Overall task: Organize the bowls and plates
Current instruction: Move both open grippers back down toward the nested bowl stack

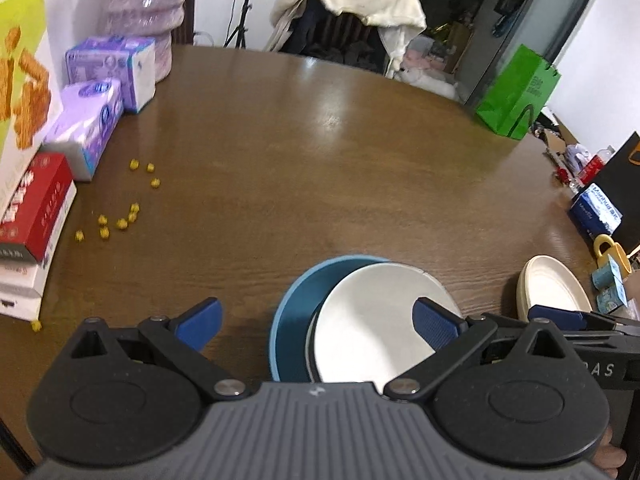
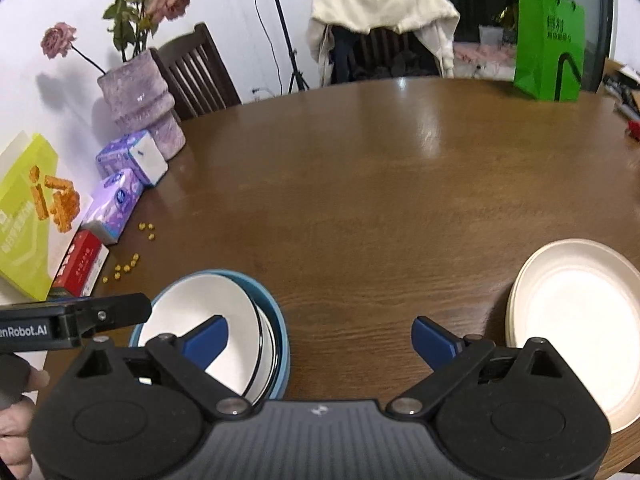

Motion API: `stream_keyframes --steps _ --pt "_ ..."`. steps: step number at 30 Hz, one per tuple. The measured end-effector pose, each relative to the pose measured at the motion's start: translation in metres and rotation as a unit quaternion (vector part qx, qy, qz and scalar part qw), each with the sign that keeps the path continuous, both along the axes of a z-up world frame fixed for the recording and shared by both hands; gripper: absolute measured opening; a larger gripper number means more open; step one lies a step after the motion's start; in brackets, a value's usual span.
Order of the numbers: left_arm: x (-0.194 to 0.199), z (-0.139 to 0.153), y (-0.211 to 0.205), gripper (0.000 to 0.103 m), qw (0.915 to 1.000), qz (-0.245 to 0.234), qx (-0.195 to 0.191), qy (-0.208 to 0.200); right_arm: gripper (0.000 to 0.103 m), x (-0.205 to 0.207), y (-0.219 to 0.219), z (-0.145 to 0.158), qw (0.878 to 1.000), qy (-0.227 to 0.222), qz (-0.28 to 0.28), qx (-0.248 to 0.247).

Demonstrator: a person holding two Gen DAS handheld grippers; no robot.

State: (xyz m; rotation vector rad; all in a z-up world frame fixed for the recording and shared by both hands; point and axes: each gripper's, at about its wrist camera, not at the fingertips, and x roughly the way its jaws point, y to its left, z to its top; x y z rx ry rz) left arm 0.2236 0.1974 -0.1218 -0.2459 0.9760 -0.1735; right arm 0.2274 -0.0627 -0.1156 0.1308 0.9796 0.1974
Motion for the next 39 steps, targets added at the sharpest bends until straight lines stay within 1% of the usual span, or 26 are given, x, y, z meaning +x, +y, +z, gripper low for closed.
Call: stream_keyframes --steps 3,8,13,16,19,24,25,26,31,34,39 --pt "0.007 -0.012 0.004 0.103 0.9996 0.006 -0.012 0.024 0.099 0.004 0.002 -0.009 1.0 0.019 0.009 0.01" --pt "0.015 -0.028 0.007 0.103 0.9984 0.007 -0.018 0.052 0.098 0.01 0.01 -0.027 0.998 0.051 0.021 0.017" --pt "0.025 -0.043 0.01 0.103 0.9966 0.009 -0.031 0.075 0.098 0.017 0.016 -0.041 0.996 0.075 0.024 0.028" --pt "0.029 -0.05 0.007 0.103 0.9957 0.01 -0.028 0.087 0.097 0.022 0.018 -0.048 0.995 0.089 0.025 0.037" --pt "0.034 -0.057 0.007 0.103 0.994 0.012 -0.036 0.102 0.096 0.026 0.02 -0.055 0.994 0.1 0.026 0.042" --pt "0.039 -0.066 0.006 0.101 0.9921 0.012 -0.046 0.116 0.095 0.033 0.022 -0.067 0.99 0.12 0.032 0.062" --pt "0.04 -0.068 0.006 0.1 0.9917 0.013 -0.05 0.118 0.092 0.034 0.023 -0.069 0.99 0.124 0.033 0.064" --pt "0.04 -0.069 0.006 0.096 0.9913 0.012 -0.053 0.12 0.091 0.035 0.024 -0.072 0.989 0.127 0.035 0.066" --pt "0.043 -0.076 0.007 0.081 0.9894 0.009 -0.064 0.13 0.085 0.04 0.026 -0.081 0.986 0.142 0.036 0.081" --pt "0.046 -0.077 0.009 0.08 0.9881 0.011 -0.079 0.132 0.083 0.043 0.026 -0.083 0.985 0.141 0.036 0.091" --pt "0.05 -0.079 0.012 0.078 0.9847 0.008 -0.104 0.139 0.076 0.046 0.028 -0.084 0.984 0.141 0.039 0.106"
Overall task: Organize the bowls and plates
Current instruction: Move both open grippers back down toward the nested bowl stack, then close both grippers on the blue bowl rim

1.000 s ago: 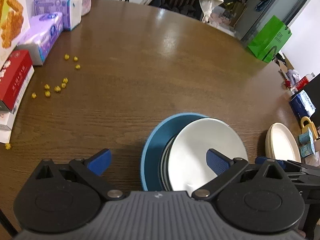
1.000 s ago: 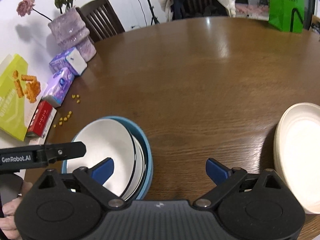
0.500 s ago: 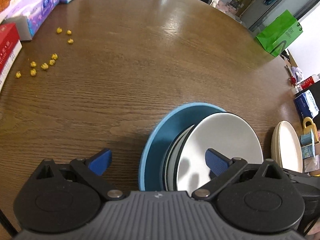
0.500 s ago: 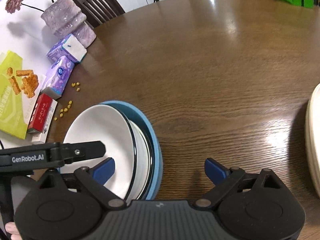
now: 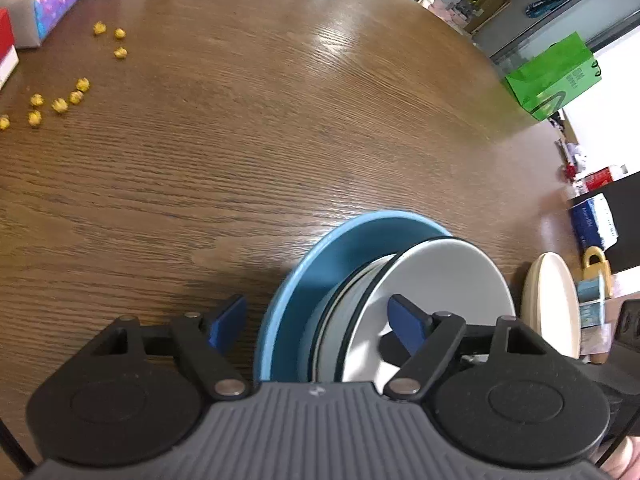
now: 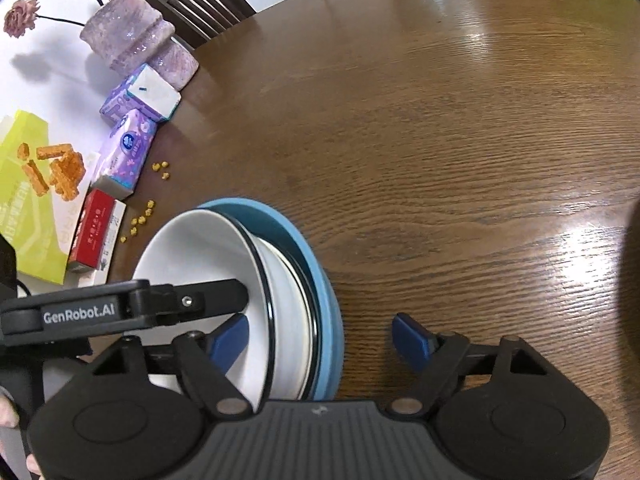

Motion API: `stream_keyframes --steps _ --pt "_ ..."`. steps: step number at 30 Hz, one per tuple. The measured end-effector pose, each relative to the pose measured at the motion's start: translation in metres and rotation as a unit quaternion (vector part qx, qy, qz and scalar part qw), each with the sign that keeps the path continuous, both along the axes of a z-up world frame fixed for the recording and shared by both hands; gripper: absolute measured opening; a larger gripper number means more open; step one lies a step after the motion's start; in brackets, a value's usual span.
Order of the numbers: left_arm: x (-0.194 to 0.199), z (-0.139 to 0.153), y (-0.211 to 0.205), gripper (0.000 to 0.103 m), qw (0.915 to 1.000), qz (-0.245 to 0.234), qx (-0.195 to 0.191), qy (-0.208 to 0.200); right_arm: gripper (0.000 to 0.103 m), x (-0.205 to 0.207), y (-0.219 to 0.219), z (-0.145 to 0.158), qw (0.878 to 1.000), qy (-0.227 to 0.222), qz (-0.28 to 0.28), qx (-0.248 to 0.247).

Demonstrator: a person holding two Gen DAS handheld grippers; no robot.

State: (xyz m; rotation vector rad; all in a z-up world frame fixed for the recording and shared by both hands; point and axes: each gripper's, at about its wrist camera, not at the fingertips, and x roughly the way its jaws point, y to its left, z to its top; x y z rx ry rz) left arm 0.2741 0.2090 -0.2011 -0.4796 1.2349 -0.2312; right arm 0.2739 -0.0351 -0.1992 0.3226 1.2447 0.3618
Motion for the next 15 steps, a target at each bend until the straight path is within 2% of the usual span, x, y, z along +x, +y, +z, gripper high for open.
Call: stream_keyframes --steps 3,7,15 --pt "0.0018 -0.0009 -0.0015 0.071 0.9998 -0.009 -0.016 0.0 0.068 0.0014 0.0016 -0.0016 1.0 0.005 0.004 0.02" --pt "0.0037 -0.002 0.0006 0.072 0.9996 -0.006 -0.025 0.005 0.056 0.0021 0.0018 -0.0026 0.999 0.013 0.005 0.046" --pt "0.0014 -0.0032 0.0054 0.071 0.9996 -0.006 -0.028 0.004 0.054 0.0028 0.0004 -0.0055 0.998 0.019 -0.001 0.066"
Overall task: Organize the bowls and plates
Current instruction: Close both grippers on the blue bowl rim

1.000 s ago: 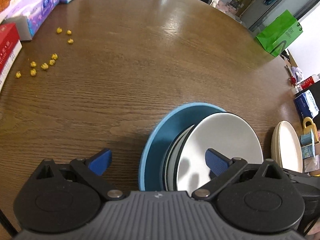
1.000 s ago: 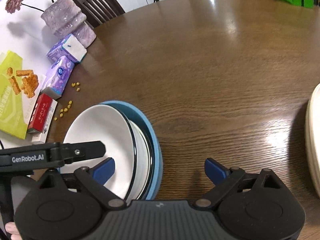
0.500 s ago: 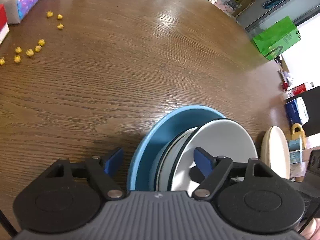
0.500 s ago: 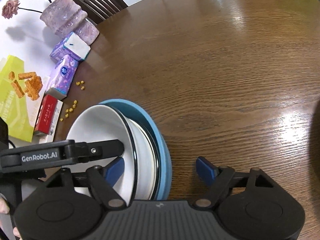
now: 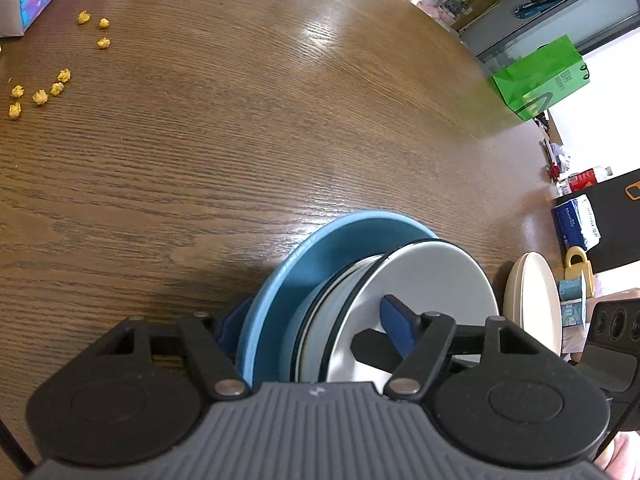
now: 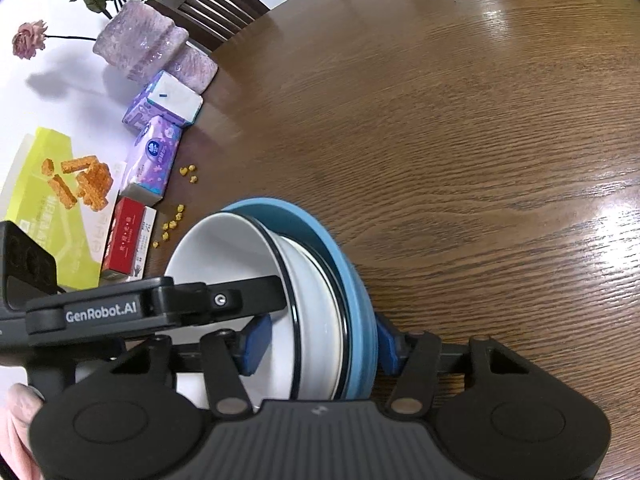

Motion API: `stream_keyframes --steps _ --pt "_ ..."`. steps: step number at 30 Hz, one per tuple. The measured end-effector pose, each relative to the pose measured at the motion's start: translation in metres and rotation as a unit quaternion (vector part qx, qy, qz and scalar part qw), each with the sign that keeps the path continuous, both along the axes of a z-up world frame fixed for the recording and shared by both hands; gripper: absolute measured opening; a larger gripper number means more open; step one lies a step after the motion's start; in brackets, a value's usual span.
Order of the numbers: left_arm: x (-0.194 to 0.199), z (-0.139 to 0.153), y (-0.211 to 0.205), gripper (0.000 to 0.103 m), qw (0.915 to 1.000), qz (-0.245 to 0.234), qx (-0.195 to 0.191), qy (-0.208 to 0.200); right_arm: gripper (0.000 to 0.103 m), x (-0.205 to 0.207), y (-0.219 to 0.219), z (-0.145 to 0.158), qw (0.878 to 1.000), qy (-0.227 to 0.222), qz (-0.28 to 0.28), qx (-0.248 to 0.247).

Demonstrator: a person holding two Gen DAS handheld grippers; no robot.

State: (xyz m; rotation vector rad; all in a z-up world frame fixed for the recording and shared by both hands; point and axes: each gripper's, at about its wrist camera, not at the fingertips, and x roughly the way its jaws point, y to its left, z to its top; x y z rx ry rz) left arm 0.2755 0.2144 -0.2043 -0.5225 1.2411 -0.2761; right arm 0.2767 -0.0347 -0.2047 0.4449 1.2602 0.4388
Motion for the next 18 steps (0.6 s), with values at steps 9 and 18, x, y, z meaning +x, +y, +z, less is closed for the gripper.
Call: stream_keyframes --steps 9,18 --pt "-0.0001 0.0024 -0.0047 0.071 0.9999 -0.007 0.008 -0.006 0.054 -0.0014 -0.0005 0.0005 1.0 -0.004 -0.001 -0.001" --pt "0.0012 0.0025 -0.0085 0.071 0.9998 -0.012 0.011 -0.008 0.053 -0.0039 -0.0009 0.0015 1.0 -0.009 -0.001 0.001"
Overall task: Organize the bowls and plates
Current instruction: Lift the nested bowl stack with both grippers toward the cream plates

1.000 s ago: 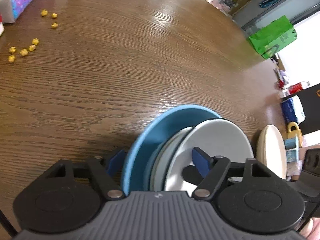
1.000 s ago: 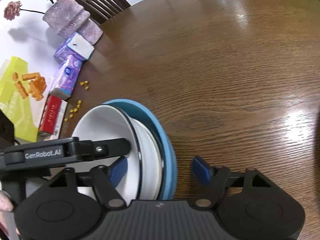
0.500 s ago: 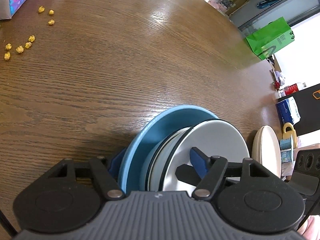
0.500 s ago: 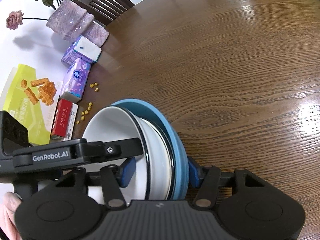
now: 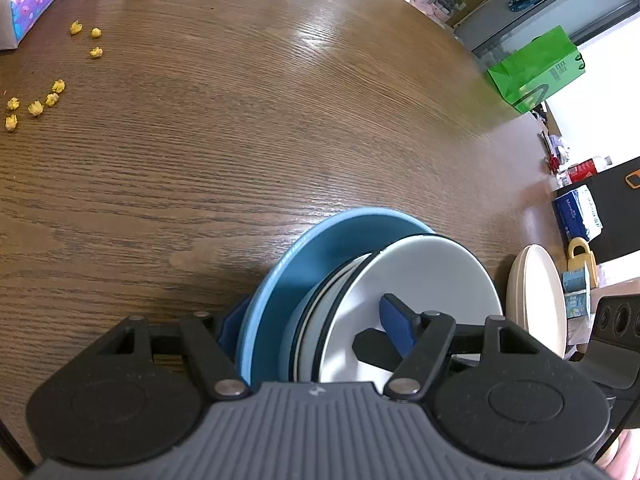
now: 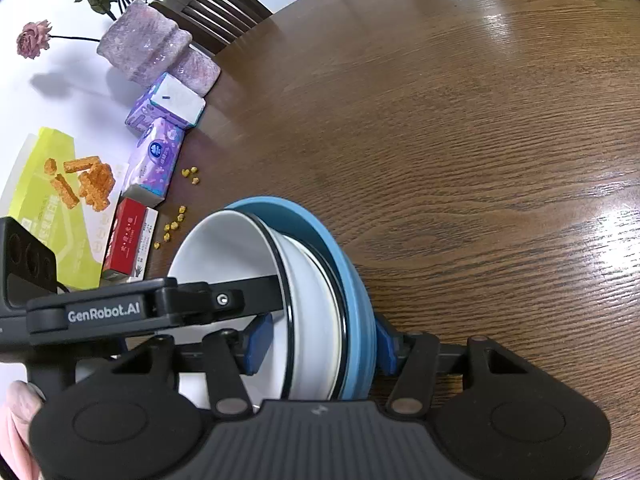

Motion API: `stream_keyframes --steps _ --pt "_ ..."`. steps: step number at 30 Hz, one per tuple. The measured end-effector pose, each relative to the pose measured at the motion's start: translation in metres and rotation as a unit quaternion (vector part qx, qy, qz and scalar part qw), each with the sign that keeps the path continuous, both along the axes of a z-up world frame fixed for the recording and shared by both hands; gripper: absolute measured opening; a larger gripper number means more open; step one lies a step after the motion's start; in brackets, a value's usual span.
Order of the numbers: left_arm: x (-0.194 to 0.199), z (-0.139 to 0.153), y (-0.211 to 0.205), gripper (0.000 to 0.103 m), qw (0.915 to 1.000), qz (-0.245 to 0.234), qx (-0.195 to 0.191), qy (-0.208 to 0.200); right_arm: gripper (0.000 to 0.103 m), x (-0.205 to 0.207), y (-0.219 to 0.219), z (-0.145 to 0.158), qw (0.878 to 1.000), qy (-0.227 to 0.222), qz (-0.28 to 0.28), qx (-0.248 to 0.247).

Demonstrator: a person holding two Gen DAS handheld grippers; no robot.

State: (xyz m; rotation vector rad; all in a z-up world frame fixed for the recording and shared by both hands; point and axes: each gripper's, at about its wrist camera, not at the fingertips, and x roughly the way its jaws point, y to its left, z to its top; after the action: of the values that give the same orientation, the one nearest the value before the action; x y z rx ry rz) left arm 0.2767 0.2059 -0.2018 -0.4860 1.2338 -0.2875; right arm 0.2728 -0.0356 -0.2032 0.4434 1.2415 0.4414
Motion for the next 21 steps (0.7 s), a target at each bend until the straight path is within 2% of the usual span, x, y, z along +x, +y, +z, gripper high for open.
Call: stream_keyframes --steps 21 --pt "0.0004 0.0082 -0.0094 0.071 0.9999 -0.011 0.0 -0.011 0.052 -0.004 -0.0071 0.0085 1.0 -0.009 -0.009 -0.001"
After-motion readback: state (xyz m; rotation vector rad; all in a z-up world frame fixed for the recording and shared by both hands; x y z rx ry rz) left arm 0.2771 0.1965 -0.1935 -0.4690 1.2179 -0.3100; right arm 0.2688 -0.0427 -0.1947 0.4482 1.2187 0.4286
